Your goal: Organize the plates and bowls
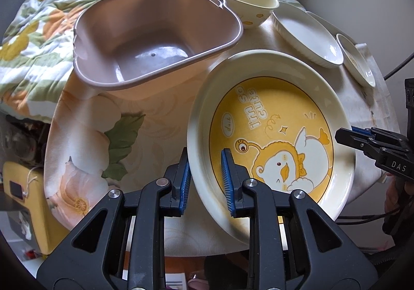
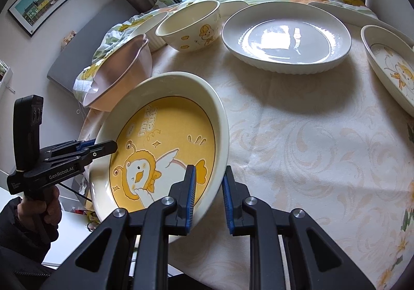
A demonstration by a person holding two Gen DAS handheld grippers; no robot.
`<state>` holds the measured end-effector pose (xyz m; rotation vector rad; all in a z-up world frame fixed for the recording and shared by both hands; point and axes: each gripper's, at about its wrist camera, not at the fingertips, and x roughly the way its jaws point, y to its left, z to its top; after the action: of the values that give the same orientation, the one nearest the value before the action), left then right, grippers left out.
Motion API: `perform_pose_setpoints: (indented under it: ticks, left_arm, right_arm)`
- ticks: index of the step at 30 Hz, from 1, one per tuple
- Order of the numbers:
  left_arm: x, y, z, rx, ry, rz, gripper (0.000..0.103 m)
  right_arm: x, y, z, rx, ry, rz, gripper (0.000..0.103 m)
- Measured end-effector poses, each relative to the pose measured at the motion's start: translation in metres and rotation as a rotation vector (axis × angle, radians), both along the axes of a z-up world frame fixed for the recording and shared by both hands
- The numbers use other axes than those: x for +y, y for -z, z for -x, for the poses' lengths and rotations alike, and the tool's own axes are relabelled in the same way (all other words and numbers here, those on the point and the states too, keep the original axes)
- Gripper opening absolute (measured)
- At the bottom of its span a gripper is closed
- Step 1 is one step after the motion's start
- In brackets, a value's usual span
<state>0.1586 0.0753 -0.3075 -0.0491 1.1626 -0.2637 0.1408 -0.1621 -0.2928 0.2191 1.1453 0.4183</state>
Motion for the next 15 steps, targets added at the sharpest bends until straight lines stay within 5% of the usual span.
perform_pose_setpoints:
  ticks: [3,5,7,8,11,15]
  left_arm:
    - [-0.002,0.001,0.001,0.001,0.001,-0.016,0.022]
    - [-0.004,0.003,0.001,0.007,-0.002,-0.032,0.032]
    - [-0.004,0.003,0.003,0.0,-0.011,-0.042,0.063]
    - [-0.004,0.002,0.005,-0.013,-0.016,-0.045,0.067]
    - [-0.003,-0.001,0.007,-0.016,-0.015,-0.045,0.069]
    - [-0.003,-0.016,0.015,-0.028,-0.013,-0.03,0.069]
  right_arm:
    - [-0.001,0.0,-0.001,0.012,0.014,-0.02,0.018]
    - [-0.005,0.0,-0.001,0.011,0.042,-0.04,0.018]
    - [-0.007,0.0,-0.001,0.01,0.067,-0.042,0.022]
    - [-0.007,0.001,-0.002,0.02,0.071,-0.04,0.031]
    - [-0.008,0.002,0.0,0.037,0.077,-0.047,0.066]
    - [-0.011,-0.012,0.007,0.021,0.09,-0.042,0.067]
